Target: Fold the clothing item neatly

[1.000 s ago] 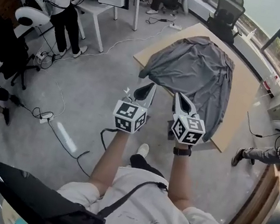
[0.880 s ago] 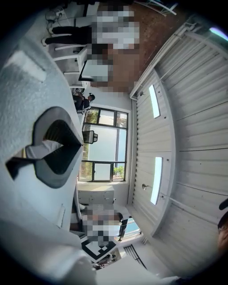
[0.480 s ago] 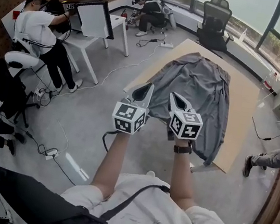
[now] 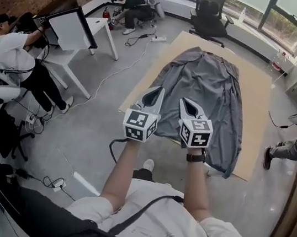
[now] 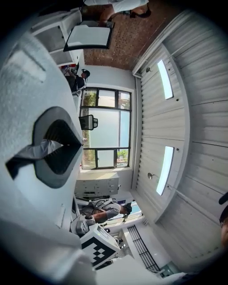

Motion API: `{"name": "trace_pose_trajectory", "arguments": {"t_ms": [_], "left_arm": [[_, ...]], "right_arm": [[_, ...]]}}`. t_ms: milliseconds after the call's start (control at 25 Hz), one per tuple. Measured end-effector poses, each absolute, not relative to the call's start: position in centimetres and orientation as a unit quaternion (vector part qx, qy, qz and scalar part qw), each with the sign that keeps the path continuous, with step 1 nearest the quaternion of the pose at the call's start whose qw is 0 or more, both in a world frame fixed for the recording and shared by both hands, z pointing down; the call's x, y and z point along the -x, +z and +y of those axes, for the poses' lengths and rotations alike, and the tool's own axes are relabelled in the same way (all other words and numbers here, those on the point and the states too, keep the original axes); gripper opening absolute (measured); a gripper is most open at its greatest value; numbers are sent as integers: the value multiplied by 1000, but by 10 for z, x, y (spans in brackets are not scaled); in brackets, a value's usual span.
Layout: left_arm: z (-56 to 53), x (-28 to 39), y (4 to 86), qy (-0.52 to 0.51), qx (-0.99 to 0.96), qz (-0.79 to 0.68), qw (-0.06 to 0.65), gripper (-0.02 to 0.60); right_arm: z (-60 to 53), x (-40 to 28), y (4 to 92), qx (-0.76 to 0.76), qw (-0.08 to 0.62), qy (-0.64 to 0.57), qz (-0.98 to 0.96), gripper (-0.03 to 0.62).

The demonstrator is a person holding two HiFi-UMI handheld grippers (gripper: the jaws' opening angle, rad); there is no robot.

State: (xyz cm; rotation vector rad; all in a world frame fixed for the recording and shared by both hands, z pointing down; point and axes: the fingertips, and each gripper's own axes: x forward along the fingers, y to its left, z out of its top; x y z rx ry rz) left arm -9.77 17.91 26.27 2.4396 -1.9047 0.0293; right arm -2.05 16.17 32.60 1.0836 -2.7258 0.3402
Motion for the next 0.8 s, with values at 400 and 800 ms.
{"name": "trace_pose_trajectory", "arguments": {"t_ms": [400,800], "left_arm": [[75,150,286,-5,-826,-559,68,3],[23,189,368,42,-802,-578,144,3]], "right_arm": [[74,55,336,-432,120,119,-886,6],[0,74,400,-418,168,163,-878,6]]}}
